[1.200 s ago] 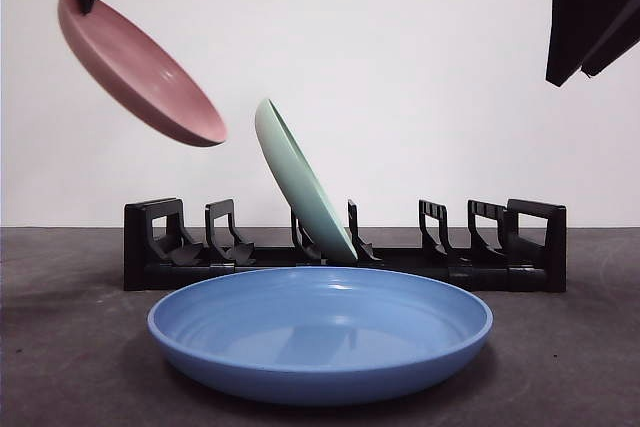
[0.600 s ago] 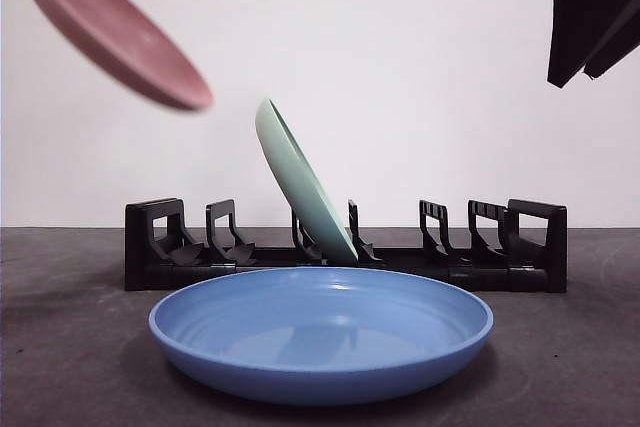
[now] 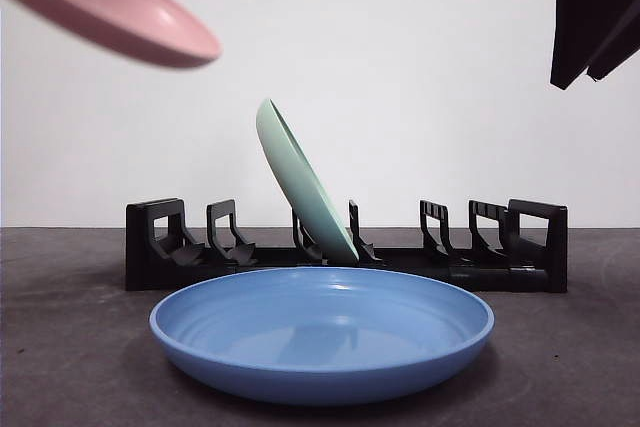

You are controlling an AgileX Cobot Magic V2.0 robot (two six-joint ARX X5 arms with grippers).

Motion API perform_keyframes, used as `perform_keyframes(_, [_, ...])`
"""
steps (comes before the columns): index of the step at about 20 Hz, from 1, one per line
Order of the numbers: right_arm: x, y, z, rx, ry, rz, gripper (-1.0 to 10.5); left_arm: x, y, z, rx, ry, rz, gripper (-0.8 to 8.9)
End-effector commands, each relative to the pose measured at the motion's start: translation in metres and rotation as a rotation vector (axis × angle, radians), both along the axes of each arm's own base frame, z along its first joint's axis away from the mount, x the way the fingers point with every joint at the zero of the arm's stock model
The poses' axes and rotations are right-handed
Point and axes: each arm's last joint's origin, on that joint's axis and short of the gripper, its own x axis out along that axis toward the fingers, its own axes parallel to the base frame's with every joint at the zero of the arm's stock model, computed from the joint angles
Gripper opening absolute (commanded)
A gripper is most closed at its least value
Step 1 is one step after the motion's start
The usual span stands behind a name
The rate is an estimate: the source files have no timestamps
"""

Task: Place the plate

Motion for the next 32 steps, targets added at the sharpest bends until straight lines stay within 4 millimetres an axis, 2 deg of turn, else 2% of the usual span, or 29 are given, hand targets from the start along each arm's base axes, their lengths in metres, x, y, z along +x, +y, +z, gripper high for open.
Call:
perform_keyframes(1, [0.001,0.002,0.004,0.02,-0.007,-0.006,2.4,-0.013,-0.002,-0.02,-0.093,-0.001,0.002,0.14])
perform_keyframes(6, [0.001,0.002,0.004,0.02,-0.007,-0.006,2.4,-0.042,-0.002,-0.085,-0.266,0.117,0.018,0.14])
perform_keyframes(9, [0.001,0.002,0.004,0.02,-0.007,-0.006,2.4,-0.049,-0.007,-0.121,-0.365,0.231,0.03,0.14])
perform_keyframes(11, [0.001,0.002,0.004,0.02,-0.007,-0.006,2.4,-0.048,-0.014,-0.136,-0.428,0.263,0.039,0.14])
perform_keyframes(15, [0.002,0.003,0.004,0.022,-0.01,-0.006,2.4,-0.041,-0.036,-0.157,-0.526,0.289,0.04,0.14])
perform_keyframes(23, [0.002,0.003,0.006,0.032,-0.034,-0.011,2.4,-0.011,-0.09,-0.194,-0.539,0.375,0.013,0.14])
perform_keyframes(32, [0.002,0.003,0.006,0.032,-0.033,-0.011,2.4,0.005,-0.108,-0.221,-0.523,0.41,0.036,0.14])
